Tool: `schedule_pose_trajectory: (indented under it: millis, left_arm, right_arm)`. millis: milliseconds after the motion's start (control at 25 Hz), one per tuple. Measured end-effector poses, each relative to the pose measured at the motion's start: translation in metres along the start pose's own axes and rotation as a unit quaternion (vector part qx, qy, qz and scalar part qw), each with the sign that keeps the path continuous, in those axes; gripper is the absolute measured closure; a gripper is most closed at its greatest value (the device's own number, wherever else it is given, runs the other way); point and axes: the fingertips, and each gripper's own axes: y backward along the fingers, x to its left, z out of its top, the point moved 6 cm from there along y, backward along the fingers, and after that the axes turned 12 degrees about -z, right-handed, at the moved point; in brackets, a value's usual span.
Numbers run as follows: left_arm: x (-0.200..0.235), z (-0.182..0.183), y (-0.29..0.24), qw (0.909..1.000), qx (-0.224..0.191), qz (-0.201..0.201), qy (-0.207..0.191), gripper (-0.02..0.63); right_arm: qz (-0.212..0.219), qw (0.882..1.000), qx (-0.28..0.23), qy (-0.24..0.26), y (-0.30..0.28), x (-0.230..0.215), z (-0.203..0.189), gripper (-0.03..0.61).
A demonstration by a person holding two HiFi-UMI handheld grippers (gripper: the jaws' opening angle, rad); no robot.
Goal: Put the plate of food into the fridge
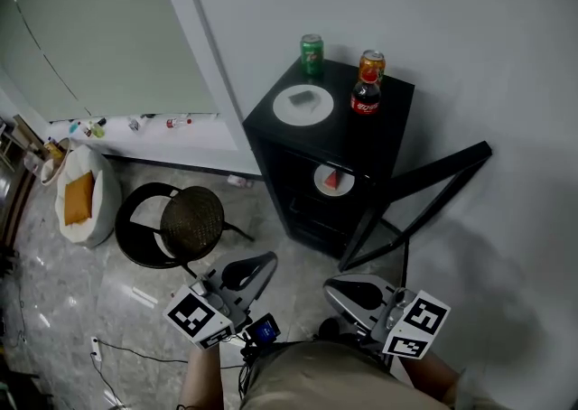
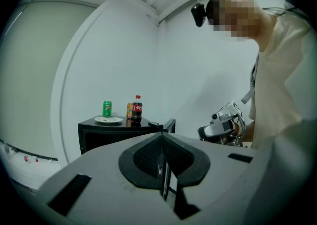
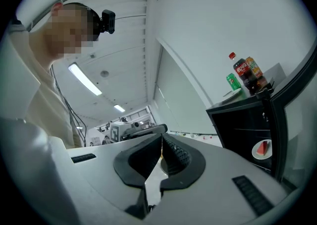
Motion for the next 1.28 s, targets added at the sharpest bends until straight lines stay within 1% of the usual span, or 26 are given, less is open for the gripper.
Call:
schedule_pose_trajectory:
  millis: [80, 280, 480, 600, 760, 1040, 1280]
  left_arm:
    - [0.003, 0.005, -0.009, 1.0, -0.007, -0.001, 0.0, 0.603]
    - [0.014, 0.007, -0.018, 0.9998, 0.013, 0.008, -0.013, 0.603]
    - [0.031, 0.006, -0.026, 0.9994, 0.021, -0.004, -0.027, 0.603]
    - [0.046, 0.005, -0.03, 0.9992, 0.018, -0.019, -0.032, 0.603]
    - [0.077, 0.003, -0.034, 0.9978, 0.018, -0.04, -0.05, 0.603]
    - [0.141, 0.01, -0.03, 0.9948, 0.009, -0.078, -0.066, 0.603]
    - [0.195, 0.015, -0.03, 0.9918, 0.011, -0.105, -0.073, 0.603]
  right_arm:
    - [0.004, 1.0, -0.001, 0.002, 0.002, -0.007, 0.004, 0.557]
    - [-0.001, 1.0, -0.007, -0.004, 0.006, -0.018, 0.007, 0.557]
    - [-0.017, 1.0, -0.006, -0.003, 0.003, -0.026, 0.006, 0.557]
    - [-0.039, 0.999, -0.008, 0.001, -0.002, -0.03, 0.006, 0.557]
    - [-0.071, 0.997, -0.008, -0.002, -0.017, -0.035, 0.008, 0.557]
    - [-0.102, 0.995, 0.001, 0.007, -0.075, -0.034, 0.015, 0.557]
    - [-0.143, 0.99, 0.002, 0.004, -0.114, -0.031, 0.016, 0.557]
